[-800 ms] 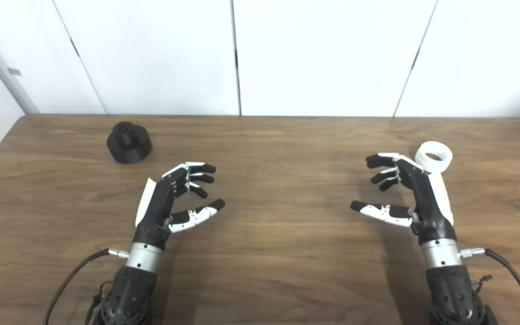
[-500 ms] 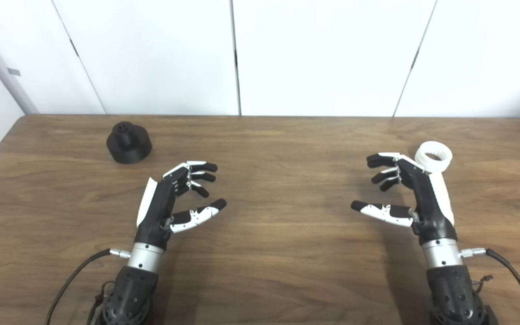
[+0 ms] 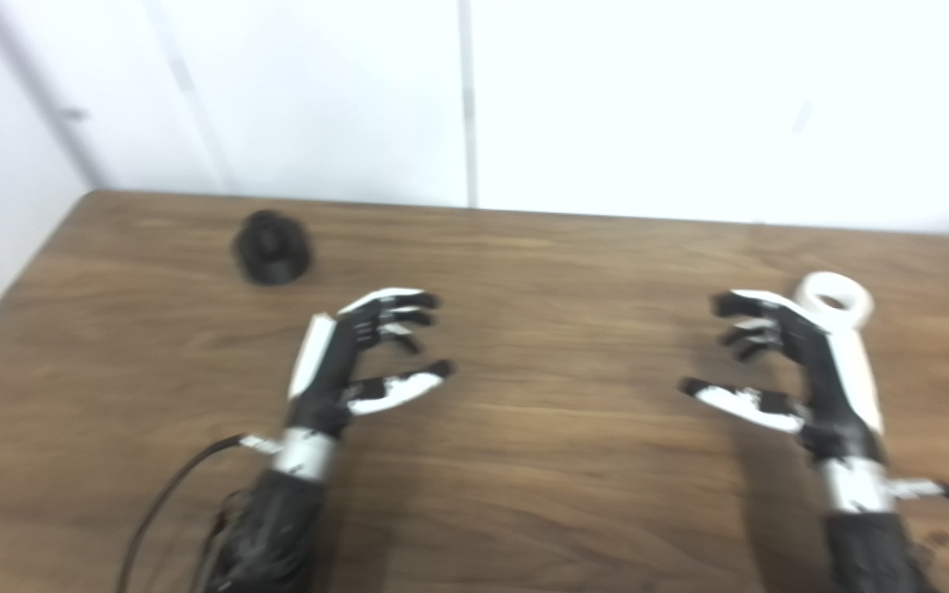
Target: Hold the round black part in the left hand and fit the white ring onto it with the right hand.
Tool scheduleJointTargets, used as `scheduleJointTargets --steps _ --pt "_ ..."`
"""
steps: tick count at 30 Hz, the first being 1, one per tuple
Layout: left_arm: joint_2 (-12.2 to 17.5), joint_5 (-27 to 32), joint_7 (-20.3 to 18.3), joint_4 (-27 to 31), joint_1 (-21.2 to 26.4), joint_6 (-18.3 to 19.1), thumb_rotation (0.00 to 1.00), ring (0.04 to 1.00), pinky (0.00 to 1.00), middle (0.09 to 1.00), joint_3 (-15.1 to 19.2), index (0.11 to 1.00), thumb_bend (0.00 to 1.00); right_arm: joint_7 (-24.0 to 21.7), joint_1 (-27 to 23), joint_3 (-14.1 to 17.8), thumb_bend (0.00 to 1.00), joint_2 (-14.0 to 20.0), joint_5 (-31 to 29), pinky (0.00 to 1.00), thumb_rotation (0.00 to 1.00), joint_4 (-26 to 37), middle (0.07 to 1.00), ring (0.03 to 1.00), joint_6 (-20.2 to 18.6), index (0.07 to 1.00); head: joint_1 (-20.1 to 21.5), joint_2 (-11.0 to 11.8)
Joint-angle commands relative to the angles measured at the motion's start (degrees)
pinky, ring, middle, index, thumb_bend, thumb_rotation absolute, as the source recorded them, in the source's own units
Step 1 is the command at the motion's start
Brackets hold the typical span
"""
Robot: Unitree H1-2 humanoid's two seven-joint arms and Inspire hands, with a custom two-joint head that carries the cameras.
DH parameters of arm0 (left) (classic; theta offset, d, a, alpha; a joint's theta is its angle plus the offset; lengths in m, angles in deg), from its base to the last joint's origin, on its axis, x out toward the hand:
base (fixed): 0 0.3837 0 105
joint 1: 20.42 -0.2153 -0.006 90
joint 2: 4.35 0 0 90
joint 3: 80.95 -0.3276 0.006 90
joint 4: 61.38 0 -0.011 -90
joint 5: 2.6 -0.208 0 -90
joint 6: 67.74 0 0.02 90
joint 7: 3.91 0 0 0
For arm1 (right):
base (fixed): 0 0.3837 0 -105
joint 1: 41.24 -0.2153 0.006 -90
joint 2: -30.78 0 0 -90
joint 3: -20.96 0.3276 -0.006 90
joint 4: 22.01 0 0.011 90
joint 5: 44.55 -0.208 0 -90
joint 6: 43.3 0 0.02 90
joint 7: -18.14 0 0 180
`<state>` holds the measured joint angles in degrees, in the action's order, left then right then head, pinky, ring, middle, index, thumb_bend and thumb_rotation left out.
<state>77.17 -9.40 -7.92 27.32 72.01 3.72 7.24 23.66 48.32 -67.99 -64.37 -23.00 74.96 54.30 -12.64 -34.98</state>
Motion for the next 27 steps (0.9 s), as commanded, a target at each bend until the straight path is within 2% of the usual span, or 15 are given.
scheduleJointTargets --steps 1,8,15,19,25,27 --pt "-0.5 -0.6 1.0 0.3 1.7 -1.6 0.0 0.666 0.48 0.73 -0.3 0.64 0.71 0.5 -1.3 1.0 0.69 1.3 -1.4 0.44 0.0 0.3 0.66 0.542 2.9 0.663 -0.5 0.0" --pt "-1.0 -1.6 1.7 0.3 1.6 -1.2 0.0 0.666 0.49 0.733 -0.5 0.639 0.7 0.4 -1.2 1.6 0.69 1.8 -2.5 0.43 0.0 -0.1 0.664 0.537 2.0 0.665 -1.5 0.2" --pt "-0.9 -2.1 2.0 0.9 1.9 -0.6 0.0 0.664 0.46 0.73 -0.2 0.631 0.72 0.2 -1.3 1.6 0.7 1.9 -2.2 0.42 0.0 0.2 0.657 0.531 0.8 0.666 -1.9 0.2" --pt "-0.6 -2.6 2.1 1.5 2.0 0.5 0.0 0.674 0.49 0.732 0.1 0.635 0.73 0.1 -1.4 1.6 0.7 2.0 -2.4 0.43 0.0 0.1 0.657 0.534 0.6 0.665 -1.9 0.3" --pt "-0.2 -5.5 3.1 4.0 2.2 4.0 0.09 0.736 0.53 0.75 1.0 0.636 0.77 0.1 -1.6 1.8 0.71 2.2 -2.8 0.43 0.0 -0.6 0.654 0.535 1.4 0.659 -2.0 0.5" --pt "0.2 -7.0 3.7 4.6 2.5 4.9 0.11 0.753 0.57 0.754 1.5 0.635 0.78 0.0 -1.6 1.9 0.71 2.2 -2.8 0.43 0.0 -0.6 0.654 0.539 1.1 0.662 -2.0 0.5"
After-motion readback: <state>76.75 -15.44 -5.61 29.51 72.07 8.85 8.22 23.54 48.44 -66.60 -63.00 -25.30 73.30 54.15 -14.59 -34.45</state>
